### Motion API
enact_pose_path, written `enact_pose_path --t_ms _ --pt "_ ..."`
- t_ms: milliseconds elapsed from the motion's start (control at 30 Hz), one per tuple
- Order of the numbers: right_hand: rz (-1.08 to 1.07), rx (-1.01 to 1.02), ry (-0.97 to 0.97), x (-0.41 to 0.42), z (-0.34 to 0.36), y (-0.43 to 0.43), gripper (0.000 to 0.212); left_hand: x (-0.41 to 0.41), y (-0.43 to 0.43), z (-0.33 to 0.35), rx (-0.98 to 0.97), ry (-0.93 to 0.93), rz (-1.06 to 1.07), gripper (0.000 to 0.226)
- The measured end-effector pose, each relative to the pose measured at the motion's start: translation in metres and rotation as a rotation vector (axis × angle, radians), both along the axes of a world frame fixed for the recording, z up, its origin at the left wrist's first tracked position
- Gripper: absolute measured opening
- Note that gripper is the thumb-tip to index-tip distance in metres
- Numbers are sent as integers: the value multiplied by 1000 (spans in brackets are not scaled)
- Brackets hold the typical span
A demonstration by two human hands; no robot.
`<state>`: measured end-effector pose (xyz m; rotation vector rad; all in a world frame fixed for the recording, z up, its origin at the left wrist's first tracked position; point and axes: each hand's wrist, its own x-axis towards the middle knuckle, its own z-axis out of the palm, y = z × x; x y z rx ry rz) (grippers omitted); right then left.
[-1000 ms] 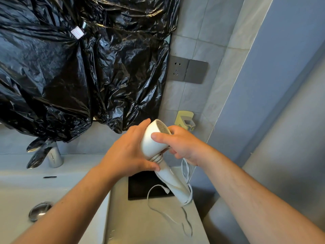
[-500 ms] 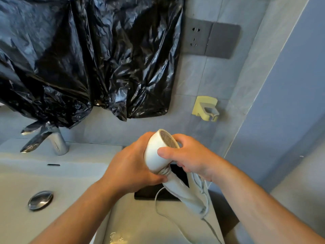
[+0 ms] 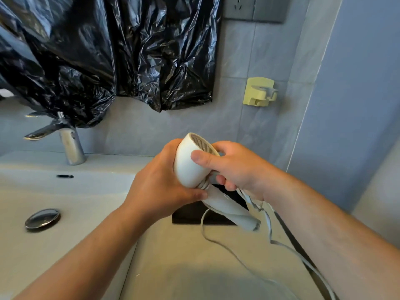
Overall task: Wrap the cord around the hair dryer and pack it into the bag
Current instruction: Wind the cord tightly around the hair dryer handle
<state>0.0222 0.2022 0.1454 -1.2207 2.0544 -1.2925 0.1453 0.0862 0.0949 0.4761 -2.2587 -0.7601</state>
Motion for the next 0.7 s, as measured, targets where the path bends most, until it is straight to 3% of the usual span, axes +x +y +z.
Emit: enact_pose_path --t_ms 167,233,300,367,467,600,700 --pt "-50 -56 -6 24 -13 31 60 22 13 -21 52 122 37 88" --pt "-94 -60 -44 38 -14 47 33 35 22 -26 99 174 47 89" --pt "-135 -15 52 51 -16 61 11 49 35 -28 104 191 38 90" --pt "-171 6 152 64 -20 72 22 61 48 -28 74 191 33 91" --pt "-189 16 156 78 -23 83 17 76 58 -29 34 199 50 91" --pt "-314 108 645 72 -20 88 19 89 57 -30 -7 185 64 94" --pt "-235 87 665 73 -21 86 18 89 46 -30 1 203 97 92"
